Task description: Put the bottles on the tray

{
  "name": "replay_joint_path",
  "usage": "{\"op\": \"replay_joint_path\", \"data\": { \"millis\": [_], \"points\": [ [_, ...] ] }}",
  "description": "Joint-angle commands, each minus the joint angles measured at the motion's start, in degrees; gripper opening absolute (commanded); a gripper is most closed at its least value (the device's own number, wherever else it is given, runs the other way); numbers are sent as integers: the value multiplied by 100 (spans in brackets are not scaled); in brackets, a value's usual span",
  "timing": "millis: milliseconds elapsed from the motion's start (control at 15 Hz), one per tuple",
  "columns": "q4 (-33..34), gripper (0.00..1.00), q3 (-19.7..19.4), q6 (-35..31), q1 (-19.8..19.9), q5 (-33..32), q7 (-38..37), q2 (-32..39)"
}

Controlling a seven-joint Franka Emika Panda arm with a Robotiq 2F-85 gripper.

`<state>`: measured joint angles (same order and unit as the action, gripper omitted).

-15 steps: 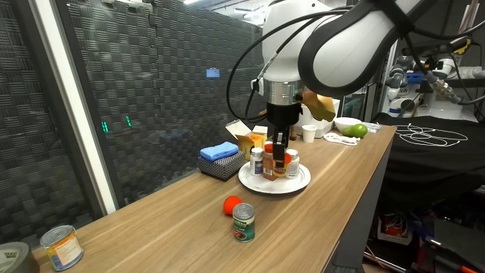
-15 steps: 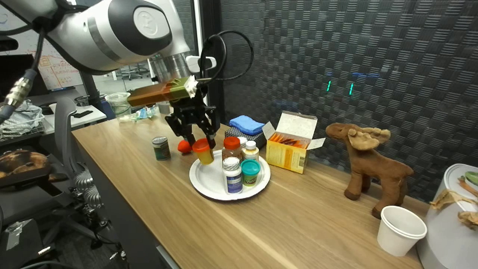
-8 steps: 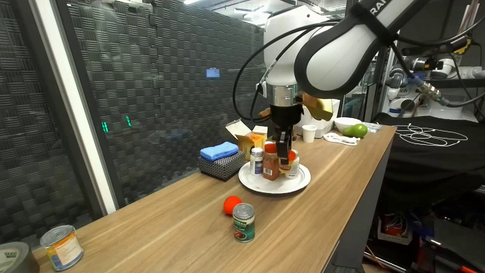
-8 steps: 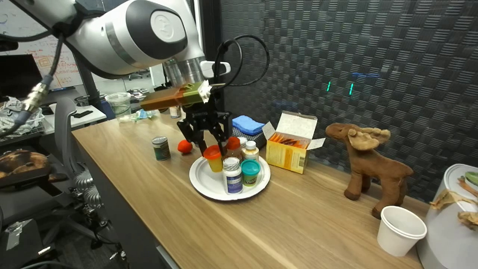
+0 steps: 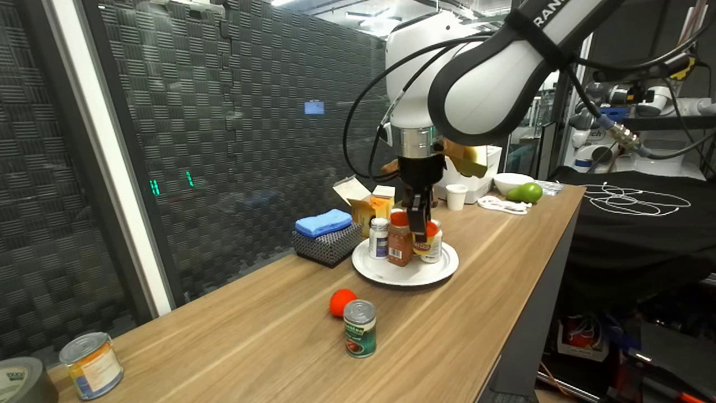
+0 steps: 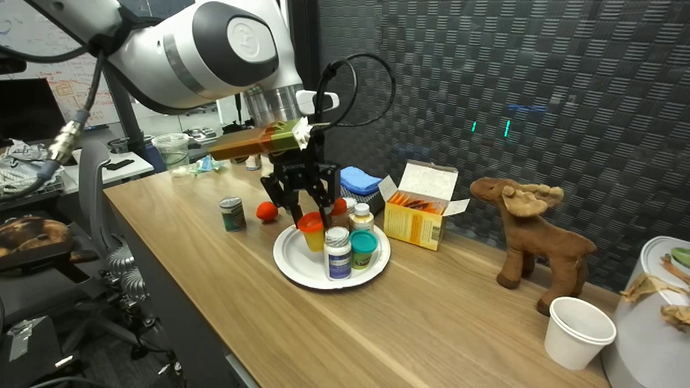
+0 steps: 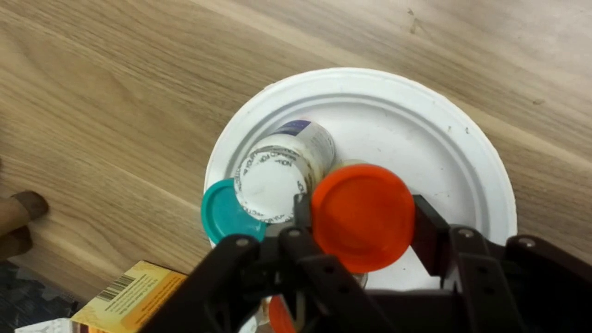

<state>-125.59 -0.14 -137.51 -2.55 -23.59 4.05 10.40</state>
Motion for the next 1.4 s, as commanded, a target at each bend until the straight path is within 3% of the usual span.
{"op": "replay_joint_path", "data": {
  "millis": [0,267,667,1133,1333],
  "points": [
    [102,29,8,47,-36,-43,-62,-45],
    [4,29,27,7,-95,-44,-344,-254],
    [-189,29,33,283,-180,-56,-1339,-565],
    [-377,29,216,1023,-138,905,-1266,-598],
    [-358,29,255,941,-110,1373,-1056,-494]
  ]
}}
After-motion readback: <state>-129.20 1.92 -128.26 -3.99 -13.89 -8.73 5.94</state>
